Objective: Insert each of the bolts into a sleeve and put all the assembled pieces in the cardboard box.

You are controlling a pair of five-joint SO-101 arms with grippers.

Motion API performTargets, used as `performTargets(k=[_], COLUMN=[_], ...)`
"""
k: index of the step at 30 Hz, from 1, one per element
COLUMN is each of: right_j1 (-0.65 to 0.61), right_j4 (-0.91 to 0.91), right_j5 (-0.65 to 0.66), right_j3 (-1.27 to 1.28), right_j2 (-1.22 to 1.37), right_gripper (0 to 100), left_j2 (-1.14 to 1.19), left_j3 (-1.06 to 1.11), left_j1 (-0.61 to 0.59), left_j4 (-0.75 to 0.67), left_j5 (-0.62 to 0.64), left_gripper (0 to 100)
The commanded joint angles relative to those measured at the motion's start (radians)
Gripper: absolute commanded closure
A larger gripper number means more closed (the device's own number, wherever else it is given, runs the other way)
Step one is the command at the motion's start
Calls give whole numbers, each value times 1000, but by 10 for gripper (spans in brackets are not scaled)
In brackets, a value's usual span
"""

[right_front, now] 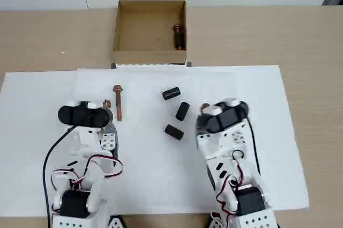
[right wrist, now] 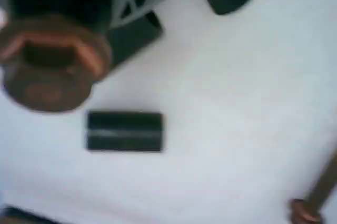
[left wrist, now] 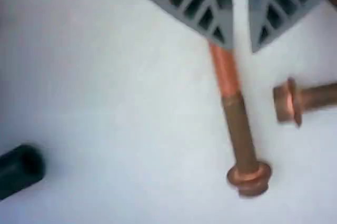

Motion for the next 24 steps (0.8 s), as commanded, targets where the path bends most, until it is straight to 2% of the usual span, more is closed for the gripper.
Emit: performTargets(k=[1, 5, 13, 17, 24], right_j1=[21, 27, 28, 28, 28], right_j4=[48, 79, 113, 77, -44], right_j5=[-35, -26, 51, 46, 51], right_j3=[-110, -180, -301, -430, -790], right_j2=[-4, -2, 53, 259, 792], right_gripper=[995, 995, 995, 995, 995], left_j2=[-12, -12, -12, -12, -12], left_j3=[44, 99, 97, 97, 97], left_j1=[-6, -5, -6, -6, -6], left_j4=[-72, -129, -109, -107, -109], left_j5=[-9, -11, -9, -9, -9], left_gripper=[994, 994, 994, 994, 994])
